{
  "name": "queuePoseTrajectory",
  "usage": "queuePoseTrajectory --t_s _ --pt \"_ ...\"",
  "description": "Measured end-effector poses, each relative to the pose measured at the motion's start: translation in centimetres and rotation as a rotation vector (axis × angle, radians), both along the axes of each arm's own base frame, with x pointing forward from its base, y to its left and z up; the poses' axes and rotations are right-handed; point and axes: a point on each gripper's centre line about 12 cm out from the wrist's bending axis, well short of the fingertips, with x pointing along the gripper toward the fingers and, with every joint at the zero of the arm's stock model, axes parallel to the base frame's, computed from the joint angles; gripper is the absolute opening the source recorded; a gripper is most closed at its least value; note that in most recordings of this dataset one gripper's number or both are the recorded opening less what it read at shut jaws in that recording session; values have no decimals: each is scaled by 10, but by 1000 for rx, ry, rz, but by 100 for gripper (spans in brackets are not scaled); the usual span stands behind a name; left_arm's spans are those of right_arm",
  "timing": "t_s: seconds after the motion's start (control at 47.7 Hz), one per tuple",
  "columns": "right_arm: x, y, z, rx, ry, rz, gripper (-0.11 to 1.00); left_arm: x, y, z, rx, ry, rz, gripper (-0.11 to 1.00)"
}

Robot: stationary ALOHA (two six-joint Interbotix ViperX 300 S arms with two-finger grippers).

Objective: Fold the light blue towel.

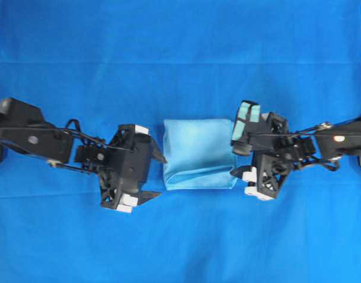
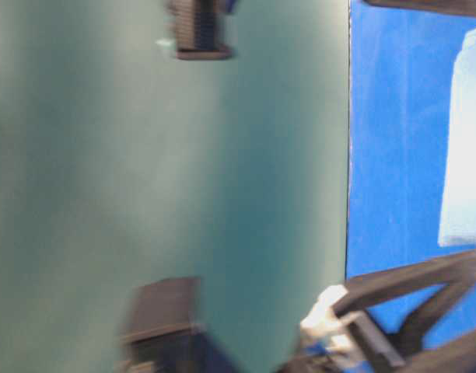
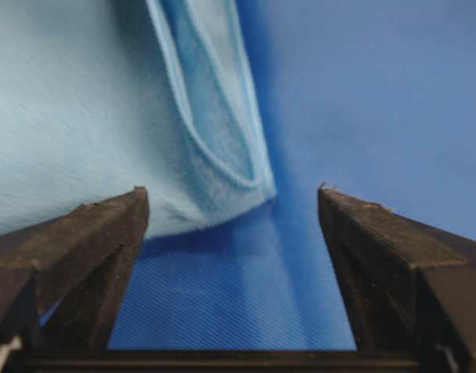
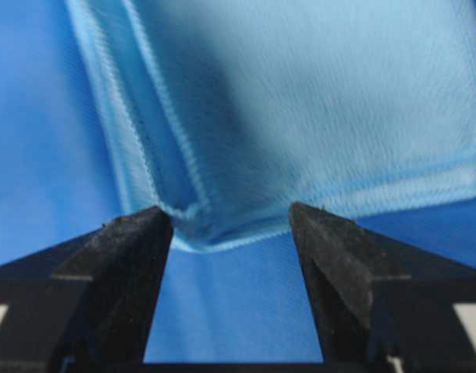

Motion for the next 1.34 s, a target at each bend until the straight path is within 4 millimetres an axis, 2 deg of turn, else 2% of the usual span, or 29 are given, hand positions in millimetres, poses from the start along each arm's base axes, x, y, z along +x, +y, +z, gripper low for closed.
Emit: queuePoseTrajectory --t_s 0.126,0.377,0.608,0.776,0.881,1.027,1.195,1.342 --pt "-5 -2 32 -32 -48 8 63 -7 1 25 -1 -22 -4 94" --pt "-28 -12 89 -99 -191 22 63 -27 10 72 2 -114 -4 94" --pt "-66 -23 127 -167 -361 44 63 -68 22 123 8 -285 -2 94" --pt "-98 -33 153 -210 -499 41 63 -107 37 146 12 -402 30 94" --pt "-117 -38 157 -240 -555 40 63 -131 44 155 10 -463 51 94" --pt "-144 -47 145 -257 -597 15 63 -163 51 157 9 -524 72 93" --pt "-168 -55 123 -265 -623 -23 63 -193 59 137 6 -555 110 92" --pt "-177 -58 103 -270 -611 -40 62 -215 63 113 -3 -574 144 91"
